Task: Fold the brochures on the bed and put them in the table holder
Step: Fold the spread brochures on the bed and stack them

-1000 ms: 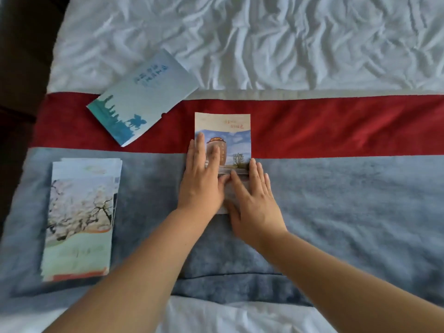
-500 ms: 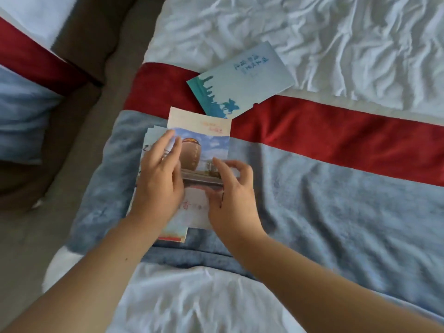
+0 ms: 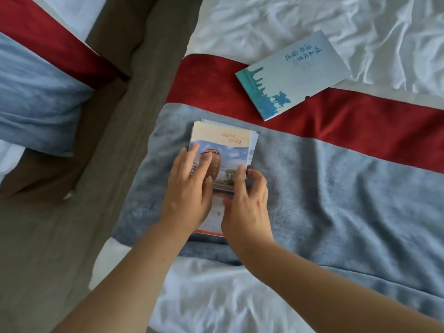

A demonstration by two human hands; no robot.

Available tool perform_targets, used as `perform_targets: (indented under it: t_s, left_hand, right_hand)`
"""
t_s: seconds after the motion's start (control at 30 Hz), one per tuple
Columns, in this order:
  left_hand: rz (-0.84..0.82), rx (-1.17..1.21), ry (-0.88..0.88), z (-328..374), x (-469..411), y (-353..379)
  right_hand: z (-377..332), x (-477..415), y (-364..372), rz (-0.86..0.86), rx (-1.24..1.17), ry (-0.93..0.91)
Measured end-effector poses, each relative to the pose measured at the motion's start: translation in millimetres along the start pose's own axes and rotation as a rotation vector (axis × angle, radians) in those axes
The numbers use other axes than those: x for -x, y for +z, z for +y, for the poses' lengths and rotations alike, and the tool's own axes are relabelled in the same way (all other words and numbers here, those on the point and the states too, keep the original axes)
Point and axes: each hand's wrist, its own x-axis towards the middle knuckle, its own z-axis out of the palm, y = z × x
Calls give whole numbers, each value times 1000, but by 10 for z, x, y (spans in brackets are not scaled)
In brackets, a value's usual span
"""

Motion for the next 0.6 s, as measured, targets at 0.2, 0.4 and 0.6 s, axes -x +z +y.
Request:
perform_targets:
  t_s: [0.2,0.4,0.6]
  left_hand:
    - [20,141,-53,-46,33,76]
    - [9,75,14,-46,32,83]
    - [-11,-75,15,212,-222,16]
  right_hand:
    - [-6,76,161,-145,168,-20]
    - [120,87,127,-179,294,-93]
    - [177,17,-240,-123,386,-150]
